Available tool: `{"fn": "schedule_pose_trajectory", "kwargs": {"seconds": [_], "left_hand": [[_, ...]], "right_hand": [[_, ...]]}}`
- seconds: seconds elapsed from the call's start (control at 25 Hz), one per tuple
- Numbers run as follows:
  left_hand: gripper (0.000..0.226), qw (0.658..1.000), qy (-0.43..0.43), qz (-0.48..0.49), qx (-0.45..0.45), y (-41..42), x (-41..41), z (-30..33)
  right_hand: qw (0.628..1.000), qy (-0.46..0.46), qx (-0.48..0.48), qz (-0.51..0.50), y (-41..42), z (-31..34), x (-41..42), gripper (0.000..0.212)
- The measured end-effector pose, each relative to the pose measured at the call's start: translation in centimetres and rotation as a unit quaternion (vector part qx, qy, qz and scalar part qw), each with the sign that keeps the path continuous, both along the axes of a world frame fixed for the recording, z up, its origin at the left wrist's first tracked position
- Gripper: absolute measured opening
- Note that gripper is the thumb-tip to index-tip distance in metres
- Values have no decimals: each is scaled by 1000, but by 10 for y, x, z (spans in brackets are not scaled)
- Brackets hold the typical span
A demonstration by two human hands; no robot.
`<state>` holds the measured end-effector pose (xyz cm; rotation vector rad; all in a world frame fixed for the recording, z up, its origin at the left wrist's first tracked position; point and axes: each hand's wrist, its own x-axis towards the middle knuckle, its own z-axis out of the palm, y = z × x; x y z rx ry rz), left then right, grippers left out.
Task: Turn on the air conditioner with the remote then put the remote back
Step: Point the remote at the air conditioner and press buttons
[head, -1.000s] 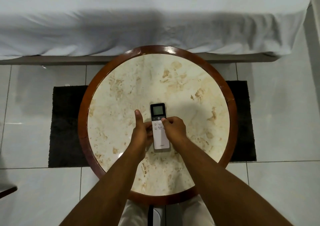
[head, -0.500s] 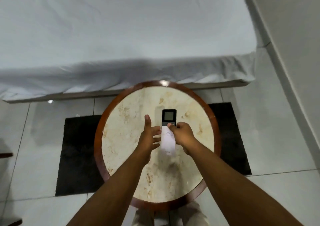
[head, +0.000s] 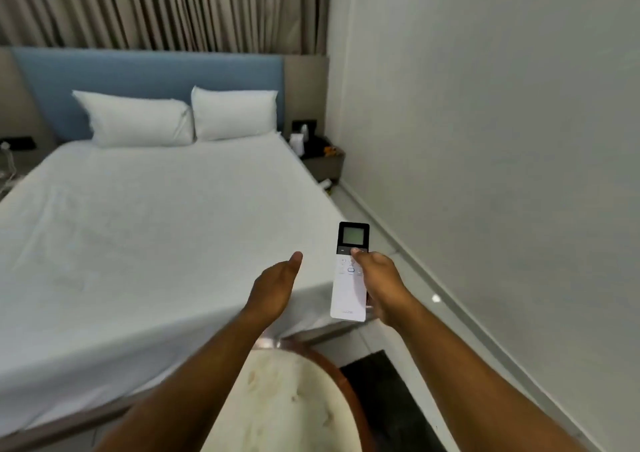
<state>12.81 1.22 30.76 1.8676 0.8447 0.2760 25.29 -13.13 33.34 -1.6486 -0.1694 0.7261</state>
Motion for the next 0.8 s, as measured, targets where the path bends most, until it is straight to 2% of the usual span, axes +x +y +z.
{"fn": "schedule_pose_trajectory", "kwargs": {"seconds": [0.08,0.16,0.28,0.36,0.52,0.8], "left_hand": [[85,992,-40,-47,111,-5,31,47],[100,963,-76,-84,243,-15,58,98],[107,883,-142,-111,434,-39,91,173],[107,834,-181,-117,508,-58,110,219],[103,768,-235,-116,584,-97,139,294],[104,692,-313,-87,645,-160,161,399]], "right_hand": [[997,-31,46,-51,-22,53,16,25],[990,-71,82,-89,-47,104,28,26],[973,-137,136,-130,-94,181,40,27],[960,-177,155,-151,-125,231,42,29],[924,-276,168,-205,-184,317,41,34],[851,-398,174,-296,-253,407,28,32]]}}
